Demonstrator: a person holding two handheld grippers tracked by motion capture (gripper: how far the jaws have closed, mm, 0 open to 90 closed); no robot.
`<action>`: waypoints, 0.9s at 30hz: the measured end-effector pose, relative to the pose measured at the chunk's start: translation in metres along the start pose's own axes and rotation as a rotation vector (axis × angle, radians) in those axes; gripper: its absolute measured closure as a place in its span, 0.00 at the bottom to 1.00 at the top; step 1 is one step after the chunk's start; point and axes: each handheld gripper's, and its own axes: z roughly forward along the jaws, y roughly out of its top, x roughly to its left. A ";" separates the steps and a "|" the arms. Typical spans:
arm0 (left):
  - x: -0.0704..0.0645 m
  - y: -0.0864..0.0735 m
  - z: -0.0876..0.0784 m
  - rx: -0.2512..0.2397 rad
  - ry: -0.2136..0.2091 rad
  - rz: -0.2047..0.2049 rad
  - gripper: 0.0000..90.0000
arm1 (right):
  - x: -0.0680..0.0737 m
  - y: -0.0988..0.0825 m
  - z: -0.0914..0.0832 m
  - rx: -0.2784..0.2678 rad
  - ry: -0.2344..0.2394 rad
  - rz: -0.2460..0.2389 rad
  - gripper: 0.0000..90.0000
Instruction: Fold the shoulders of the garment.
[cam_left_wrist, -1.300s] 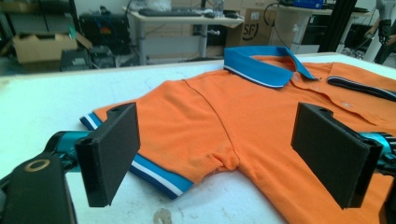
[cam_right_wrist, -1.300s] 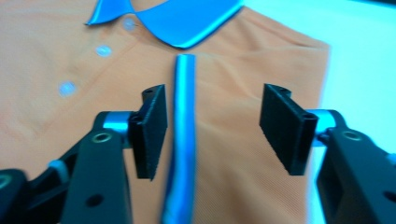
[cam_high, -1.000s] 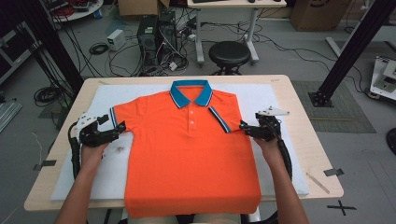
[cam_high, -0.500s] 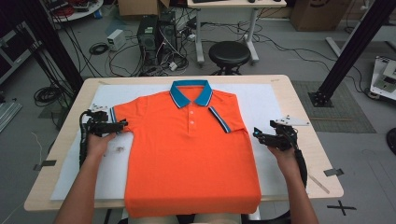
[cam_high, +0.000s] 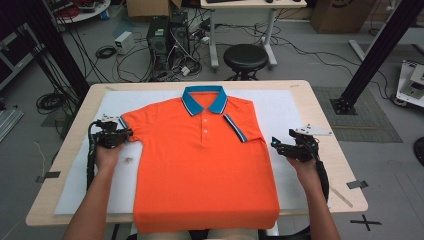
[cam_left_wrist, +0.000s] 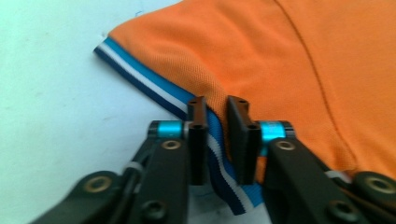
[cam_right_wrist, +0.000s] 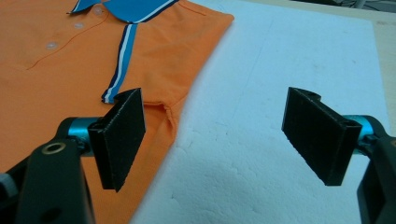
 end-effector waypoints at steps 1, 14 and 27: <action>-0.001 0.001 -0.001 -0.018 -0.011 -0.006 0.91 | 0.000 0.000 0.000 0.001 0.001 0.001 0.24; -0.043 0.038 -0.010 -0.152 -0.175 0.069 0.91 | -0.001 0.001 0.001 -0.011 0.008 0.005 0.24; -0.090 0.038 0.021 -0.047 -0.253 0.235 0.91 | -0.002 0.000 -0.002 -0.018 0.016 0.013 0.24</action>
